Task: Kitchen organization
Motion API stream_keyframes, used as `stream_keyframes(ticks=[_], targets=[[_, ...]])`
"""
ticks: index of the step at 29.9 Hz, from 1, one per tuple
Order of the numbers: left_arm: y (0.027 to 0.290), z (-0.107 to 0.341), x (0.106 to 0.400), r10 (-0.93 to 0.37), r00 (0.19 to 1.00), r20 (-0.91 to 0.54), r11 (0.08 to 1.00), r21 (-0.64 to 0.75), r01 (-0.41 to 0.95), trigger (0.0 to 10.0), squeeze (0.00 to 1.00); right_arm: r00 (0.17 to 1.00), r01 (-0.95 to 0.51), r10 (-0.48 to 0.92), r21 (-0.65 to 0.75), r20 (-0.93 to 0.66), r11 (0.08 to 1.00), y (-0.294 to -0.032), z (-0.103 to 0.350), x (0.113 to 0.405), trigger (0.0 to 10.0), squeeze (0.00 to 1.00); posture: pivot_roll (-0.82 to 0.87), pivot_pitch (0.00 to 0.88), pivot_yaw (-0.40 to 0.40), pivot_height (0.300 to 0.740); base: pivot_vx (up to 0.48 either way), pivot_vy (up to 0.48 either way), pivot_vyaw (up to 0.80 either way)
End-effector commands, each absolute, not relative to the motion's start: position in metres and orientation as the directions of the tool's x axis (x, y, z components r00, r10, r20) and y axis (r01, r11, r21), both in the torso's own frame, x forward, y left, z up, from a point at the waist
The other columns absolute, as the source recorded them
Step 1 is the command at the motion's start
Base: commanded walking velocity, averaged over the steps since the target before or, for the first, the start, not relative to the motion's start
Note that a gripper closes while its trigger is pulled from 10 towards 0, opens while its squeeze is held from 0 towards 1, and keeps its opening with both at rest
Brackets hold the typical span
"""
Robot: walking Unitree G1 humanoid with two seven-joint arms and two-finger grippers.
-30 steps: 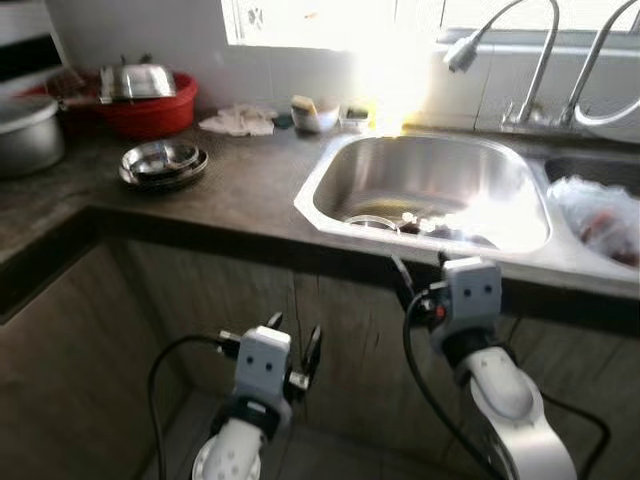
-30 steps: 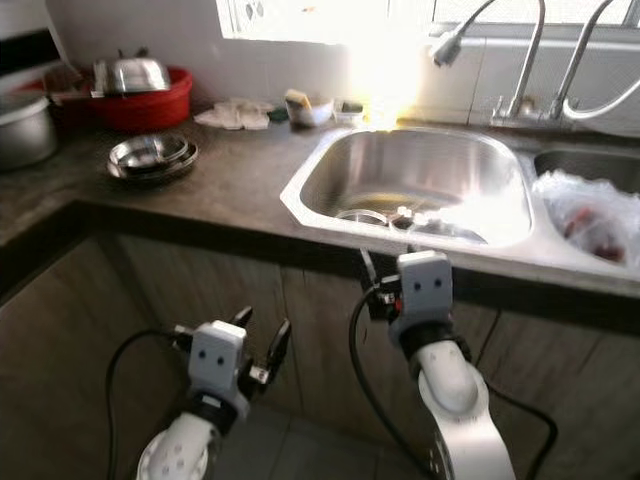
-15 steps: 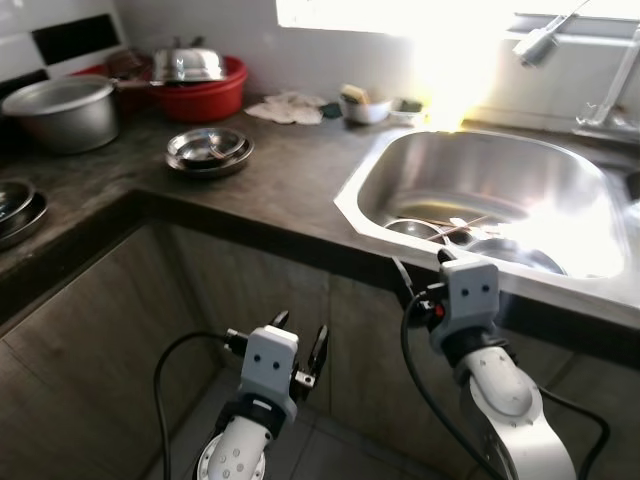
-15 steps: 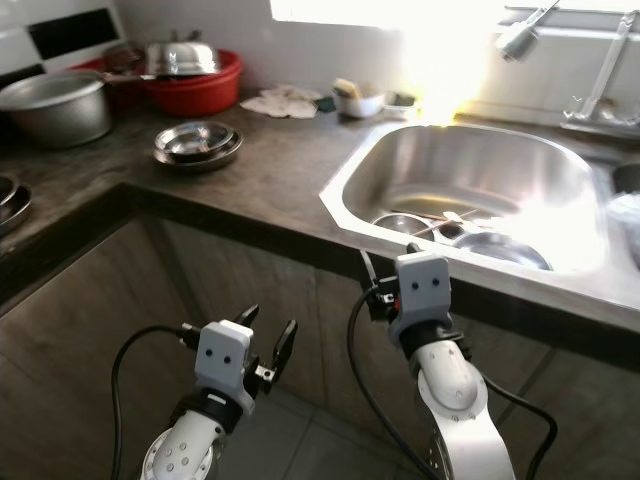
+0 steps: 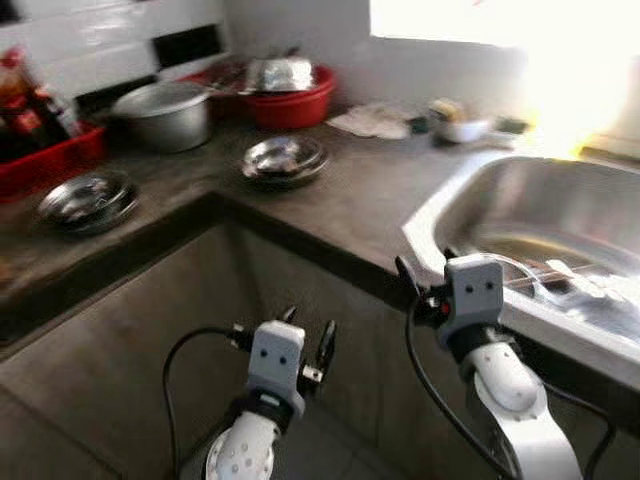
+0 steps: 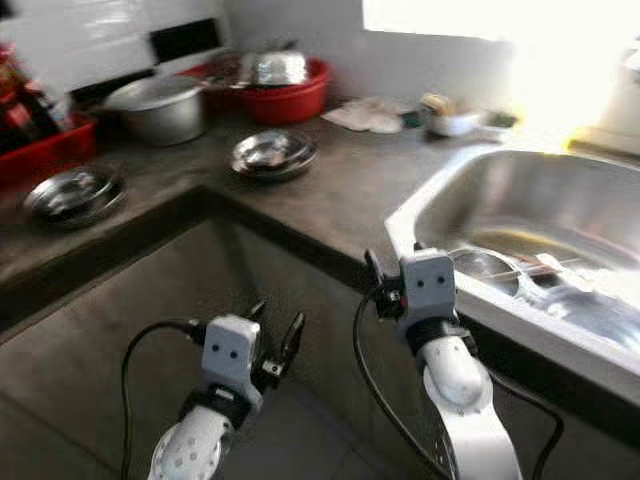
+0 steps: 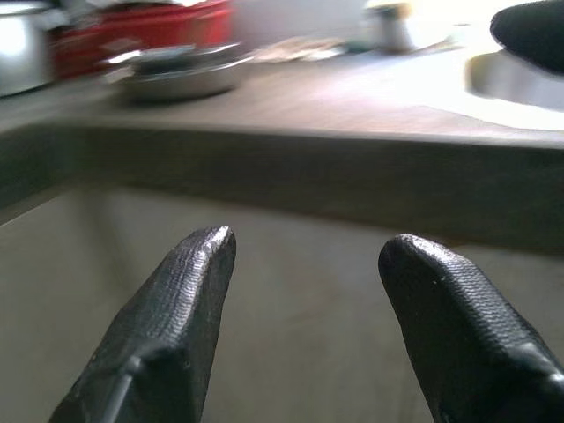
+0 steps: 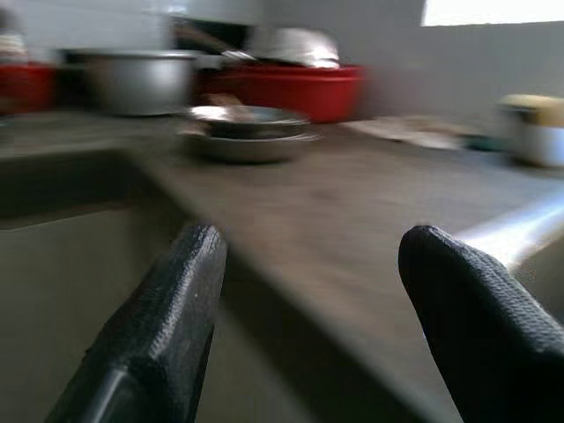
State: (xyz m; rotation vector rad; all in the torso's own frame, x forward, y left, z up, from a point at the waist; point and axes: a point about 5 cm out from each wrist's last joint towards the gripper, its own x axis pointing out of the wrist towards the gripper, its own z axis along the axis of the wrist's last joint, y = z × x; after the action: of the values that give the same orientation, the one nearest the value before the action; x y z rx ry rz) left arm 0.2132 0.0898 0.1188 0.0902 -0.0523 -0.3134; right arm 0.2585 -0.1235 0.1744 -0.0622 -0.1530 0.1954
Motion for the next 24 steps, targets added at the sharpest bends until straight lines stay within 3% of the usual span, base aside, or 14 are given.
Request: stream_keyframes(ticks=[1, 7, 24], targets=[[0.0892, 0.1189, 0.2135, -0.307, 0.951, 0.031, 0.948, 0.096, 0.303, 10.0, 0.00, 0.964, -0.207, 0.217, -0.076, 0.156, 0.975, -0.1209, 0.1763, 0.2579, 10.0, 0.00, 0.01, 0.047, -0.001, 0.740, 0.000, 0.000, 0.80], [0.0886, 0.1195, 0.2132, -0.312, 0.949, 0.036, 0.946, 0.108, 0.307, 10.0, 0.00, 0.961, -0.217, 0.227, -0.075, 0.157, 0.973, -0.1196, 0.1765, 0.2583, 10.0, 0.00, 0.01, 0.047, -0.003, 0.740, 0.165, 0.000, 0.80], [0.0878, 0.1203, 0.2126, -0.310, 0.950, 0.035, 0.947, 0.103, 0.305, 10.0, 0.00, 0.957, -0.232, 0.241, -0.072, 0.159, 0.970, -0.1172, 0.1769, 0.2595, 10.0, 0.00, 0.01, 0.050, -0.003, 0.740, 0.411, 0.000, 0.80]])
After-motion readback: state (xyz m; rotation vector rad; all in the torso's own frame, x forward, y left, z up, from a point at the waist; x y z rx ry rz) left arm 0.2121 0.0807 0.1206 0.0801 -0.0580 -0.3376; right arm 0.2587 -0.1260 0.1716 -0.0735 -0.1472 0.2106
